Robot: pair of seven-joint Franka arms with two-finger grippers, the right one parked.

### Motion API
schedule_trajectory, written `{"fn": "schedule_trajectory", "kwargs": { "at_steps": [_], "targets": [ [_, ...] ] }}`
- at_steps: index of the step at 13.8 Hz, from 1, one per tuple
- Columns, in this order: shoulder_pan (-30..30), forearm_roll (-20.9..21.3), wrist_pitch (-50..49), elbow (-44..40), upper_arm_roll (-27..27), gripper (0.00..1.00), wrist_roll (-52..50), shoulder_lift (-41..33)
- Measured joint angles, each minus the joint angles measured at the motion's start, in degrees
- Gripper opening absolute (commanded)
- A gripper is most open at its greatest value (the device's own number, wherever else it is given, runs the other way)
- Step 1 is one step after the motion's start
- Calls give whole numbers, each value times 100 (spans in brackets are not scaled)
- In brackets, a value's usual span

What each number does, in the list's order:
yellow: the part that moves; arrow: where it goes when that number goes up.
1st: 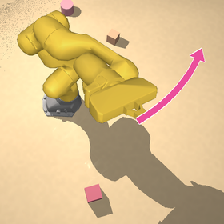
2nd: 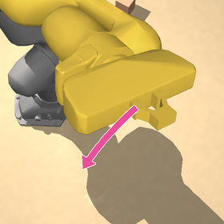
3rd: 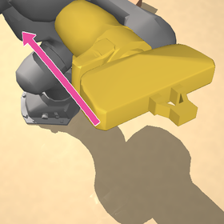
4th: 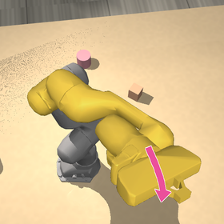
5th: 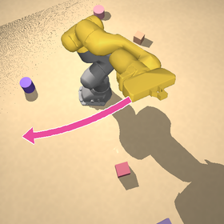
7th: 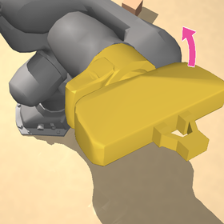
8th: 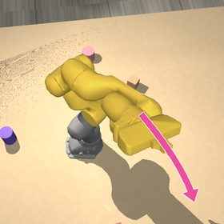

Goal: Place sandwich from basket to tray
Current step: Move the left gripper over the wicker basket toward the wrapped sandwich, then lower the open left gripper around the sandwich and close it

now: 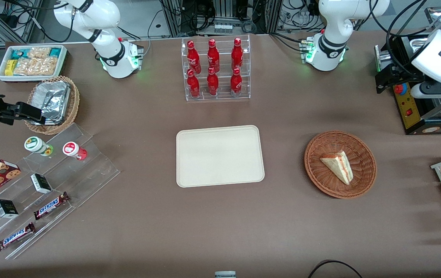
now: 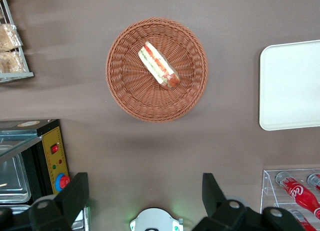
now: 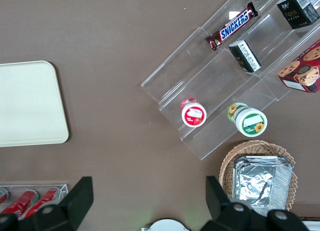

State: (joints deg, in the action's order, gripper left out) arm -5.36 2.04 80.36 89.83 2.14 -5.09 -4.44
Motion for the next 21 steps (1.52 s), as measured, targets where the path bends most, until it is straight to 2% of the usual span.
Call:
{"fn": "schedule_trajectory", "kwargs": {
  "at_steps": [6, 11, 16, 21],
  "targets": [
    [11, 24, 229, 233, -49, 100, 0, 96],
    [12, 47, 1774, 1542, -48, 100, -63, 236],
    [13, 47, 3795, 2910, -48, 100, -1199, 366],
    [3, 47, 5082, 3317, -46, 100, -2341, 971]
  ]
}}
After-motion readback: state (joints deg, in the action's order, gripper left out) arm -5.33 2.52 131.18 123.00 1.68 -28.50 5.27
